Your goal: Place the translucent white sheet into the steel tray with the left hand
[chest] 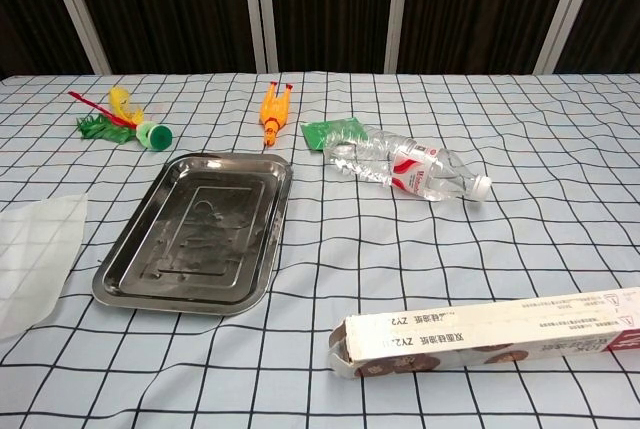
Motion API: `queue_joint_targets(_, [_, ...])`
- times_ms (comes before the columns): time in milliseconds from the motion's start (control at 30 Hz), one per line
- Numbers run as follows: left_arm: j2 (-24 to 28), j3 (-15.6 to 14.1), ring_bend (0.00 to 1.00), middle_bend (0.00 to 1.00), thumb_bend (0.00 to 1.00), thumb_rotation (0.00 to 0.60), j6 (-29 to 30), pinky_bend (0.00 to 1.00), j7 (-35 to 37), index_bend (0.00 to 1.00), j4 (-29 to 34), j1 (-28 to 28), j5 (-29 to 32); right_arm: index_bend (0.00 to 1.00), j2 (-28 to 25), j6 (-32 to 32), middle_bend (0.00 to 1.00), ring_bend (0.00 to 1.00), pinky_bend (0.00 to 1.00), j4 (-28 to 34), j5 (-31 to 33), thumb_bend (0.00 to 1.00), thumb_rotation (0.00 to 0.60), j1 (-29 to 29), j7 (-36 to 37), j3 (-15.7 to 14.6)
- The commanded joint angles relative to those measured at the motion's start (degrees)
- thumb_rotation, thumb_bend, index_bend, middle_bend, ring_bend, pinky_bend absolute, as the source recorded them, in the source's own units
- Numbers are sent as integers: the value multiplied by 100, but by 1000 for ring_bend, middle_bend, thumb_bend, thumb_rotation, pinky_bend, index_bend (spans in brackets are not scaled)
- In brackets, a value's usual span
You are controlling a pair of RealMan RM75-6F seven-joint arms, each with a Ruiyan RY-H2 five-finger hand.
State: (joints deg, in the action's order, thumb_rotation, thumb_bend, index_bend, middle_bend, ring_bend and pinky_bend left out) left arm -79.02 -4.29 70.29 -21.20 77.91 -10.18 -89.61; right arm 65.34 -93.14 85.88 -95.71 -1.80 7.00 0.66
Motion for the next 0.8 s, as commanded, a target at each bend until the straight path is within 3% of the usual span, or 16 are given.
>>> queue_joint_targets(33, [-62,2,0,0,239,600,-40,0,-30,0,-49,-32,14,0,1,-1,0,0,0,-1,3,291,600,1,1,2])
queue_joint_targets(800, [-404,141,0,0,323,600,21,0,-47,0,-122,-124,199,0,-6,20,0,0,0,2,25,290,600,-2,18,6])
